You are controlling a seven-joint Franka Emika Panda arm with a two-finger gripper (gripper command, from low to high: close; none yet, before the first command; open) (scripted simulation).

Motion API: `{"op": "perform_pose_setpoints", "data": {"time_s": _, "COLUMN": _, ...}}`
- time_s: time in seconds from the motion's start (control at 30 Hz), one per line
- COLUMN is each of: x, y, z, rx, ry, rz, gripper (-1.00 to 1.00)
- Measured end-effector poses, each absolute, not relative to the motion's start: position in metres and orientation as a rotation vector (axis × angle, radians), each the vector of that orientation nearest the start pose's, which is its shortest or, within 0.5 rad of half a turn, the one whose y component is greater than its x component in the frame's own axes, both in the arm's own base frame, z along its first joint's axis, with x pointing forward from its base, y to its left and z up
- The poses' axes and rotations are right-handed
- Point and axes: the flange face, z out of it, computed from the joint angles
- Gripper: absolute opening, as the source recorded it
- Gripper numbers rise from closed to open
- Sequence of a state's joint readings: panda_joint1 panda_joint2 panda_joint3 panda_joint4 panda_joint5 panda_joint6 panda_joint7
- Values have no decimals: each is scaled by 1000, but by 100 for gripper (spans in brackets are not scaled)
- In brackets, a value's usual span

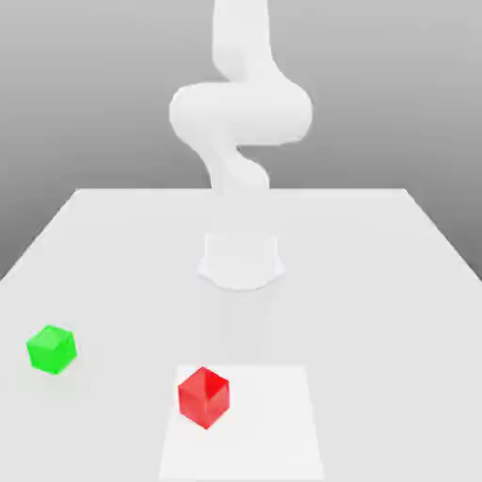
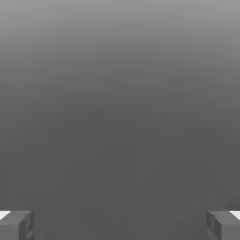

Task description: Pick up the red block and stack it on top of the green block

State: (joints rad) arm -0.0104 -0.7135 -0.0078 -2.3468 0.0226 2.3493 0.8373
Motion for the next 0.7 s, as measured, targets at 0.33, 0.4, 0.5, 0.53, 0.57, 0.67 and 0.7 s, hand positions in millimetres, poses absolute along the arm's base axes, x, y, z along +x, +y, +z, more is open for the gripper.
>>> {"op": "perform_pose_setpoints", "data": {"time_s": 0.33, "x": 450, "y": -32, "z": 427, "rx": -2427, "ry": 1577, "rz": -417, "gripper": 0}}
{"op": "perform_pose_setpoints", "data": {"time_s": 0.4, "x": 448, "y": -35, "z": 381, "rx": -2418, "ry": 1671, "rz": -328, "gripper": 0}}
{"op": "perform_pose_setpoints", "data": {"time_s": 0.5, "x": 436, "y": -41, "z": 315, "rx": -2401, "ry": 1814, "rz": -204, "gripper": 0}}
{"op": "perform_pose_setpoints", "data": {"time_s": 0.53, "x": 430, "y": -42, "z": 294, "rx": -2394, "ry": 1862, "rz": -163, "gripper": 0}}
{"op": "perform_pose_setpoints", "data": {"time_s": 0.57, "x": 423, "y": -45, "z": 273, "rx": -2386, "ry": 1912, "rz": -124, "gripper": 0}}
{"op": "perform_pose_setpoints", "data": {"time_s": 0.67, "x": 399, "y": -52, "z": 218, "rx": -2359, "ry": 2050, "rz": -25, "gripper": 0}}
{"op": "perform_pose_setpoints", "data": {"time_s": 0.7, "x": 396, "y": -52, "z": 206, "rx": -2360, "ry": 2062, "rz": -14, "gripper": 0}}
